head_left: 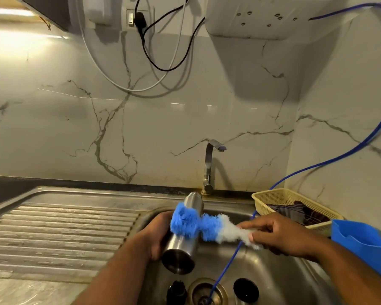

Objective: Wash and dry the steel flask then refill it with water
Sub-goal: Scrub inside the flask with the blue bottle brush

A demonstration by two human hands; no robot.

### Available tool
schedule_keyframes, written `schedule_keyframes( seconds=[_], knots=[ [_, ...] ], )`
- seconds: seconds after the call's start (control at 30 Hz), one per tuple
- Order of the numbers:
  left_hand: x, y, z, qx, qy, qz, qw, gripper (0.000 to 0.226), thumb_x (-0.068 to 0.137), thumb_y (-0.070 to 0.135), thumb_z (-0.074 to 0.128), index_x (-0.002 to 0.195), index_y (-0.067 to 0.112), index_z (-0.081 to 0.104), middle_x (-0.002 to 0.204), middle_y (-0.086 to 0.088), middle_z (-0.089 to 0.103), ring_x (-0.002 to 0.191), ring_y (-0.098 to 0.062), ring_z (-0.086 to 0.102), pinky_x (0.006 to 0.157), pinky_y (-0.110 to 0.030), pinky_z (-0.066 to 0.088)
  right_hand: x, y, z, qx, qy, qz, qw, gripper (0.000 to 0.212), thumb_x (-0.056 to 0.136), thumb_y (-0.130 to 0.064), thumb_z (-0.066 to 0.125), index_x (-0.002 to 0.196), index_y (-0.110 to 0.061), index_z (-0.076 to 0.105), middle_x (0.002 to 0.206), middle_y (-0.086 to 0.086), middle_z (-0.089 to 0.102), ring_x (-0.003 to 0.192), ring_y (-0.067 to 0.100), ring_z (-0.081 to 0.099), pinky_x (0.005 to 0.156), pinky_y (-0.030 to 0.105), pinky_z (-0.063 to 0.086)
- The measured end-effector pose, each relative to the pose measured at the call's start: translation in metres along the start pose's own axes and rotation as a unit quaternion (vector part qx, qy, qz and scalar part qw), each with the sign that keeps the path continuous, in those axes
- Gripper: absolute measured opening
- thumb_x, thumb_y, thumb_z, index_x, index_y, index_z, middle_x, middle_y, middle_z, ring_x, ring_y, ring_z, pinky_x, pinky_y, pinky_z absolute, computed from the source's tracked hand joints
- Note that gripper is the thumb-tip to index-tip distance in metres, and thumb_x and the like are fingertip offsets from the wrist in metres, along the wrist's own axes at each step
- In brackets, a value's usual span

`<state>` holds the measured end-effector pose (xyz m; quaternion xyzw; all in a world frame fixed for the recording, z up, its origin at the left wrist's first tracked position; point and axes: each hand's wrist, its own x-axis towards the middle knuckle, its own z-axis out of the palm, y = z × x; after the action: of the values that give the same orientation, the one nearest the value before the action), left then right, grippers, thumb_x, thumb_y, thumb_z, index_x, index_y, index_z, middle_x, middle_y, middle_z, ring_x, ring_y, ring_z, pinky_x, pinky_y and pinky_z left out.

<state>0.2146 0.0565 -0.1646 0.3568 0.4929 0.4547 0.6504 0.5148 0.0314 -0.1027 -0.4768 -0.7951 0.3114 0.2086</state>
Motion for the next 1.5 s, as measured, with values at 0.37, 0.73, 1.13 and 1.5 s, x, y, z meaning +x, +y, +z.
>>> schedule_keyframes(
  seconds=[0.37,0.73,1.13,1.5],
  knots=[
    [-0.005,0.003,0.003,-0.034,-0.011,-0.039,0.999,0.057,0.095,0.041,0.053,0.13,-0.004,0.059,0.104,-0.031,0.071,0.082,-0.043,0.069,0.072,-0.047,0.058,0.001,0.004,-0.001,0.029,-0.016,0.004,0.999,0.027,0.097,-0.03,0.067,0.112,-0.051,0.072,0.072,-0.002,0.065,0.061,0.017,0.049,0.054,0.023,0.04],
    [-0.009,0.001,0.0,-0.035,-0.008,-0.02,0.999,0.057,0.092,0.047,0.063,0.122,-0.001,0.057,0.091,-0.031,0.069,0.079,-0.043,0.066,0.075,-0.057,0.057,0.006,0.006,0.009,0.063,0.067,-0.01,0.996,0.025,0.098,-0.029,0.065,0.117,-0.045,0.068,0.059,-0.009,0.06,0.053,0.008,0.043,0.048,0.02,0.033],
    [-0.002,0.001,-0.001,-0.007,-0.003,-0.012,1.0,0.056,0.089,0.044,0.063,0.117,-0.005,0.063,0.096,-0.032,0.064,0.081,-0.041,0.062,0.086,-0.055,0.052,0.014,0.015,0.019,0.068,0.097,0.0,0.993,0.028,0.098,-0.033,0.066,0.123,-0.043,0.069,0.061,0.0,0.054,0.05,0.014,0.037,0.044,0.023,0.028],
    [0.005,-0.001,-0.004,-0.045,-0.045,-0.047,0.997,0.059,0.099,0.042,0.042,0.134,-0.003,0.053,0.111,-0.037,0.066,0.082,-0.045,0.069,0.065,-0.045,0.058,0.02,0.024,0.016,0.012,0.137,-0.008,0.99,0.03,0.098,-0.035,0.066,0.127,-0.041,0.067,0.063,-0.001,0.062,0.05,0.012,0.042,0.047,0.024,0.034]
  ],
)
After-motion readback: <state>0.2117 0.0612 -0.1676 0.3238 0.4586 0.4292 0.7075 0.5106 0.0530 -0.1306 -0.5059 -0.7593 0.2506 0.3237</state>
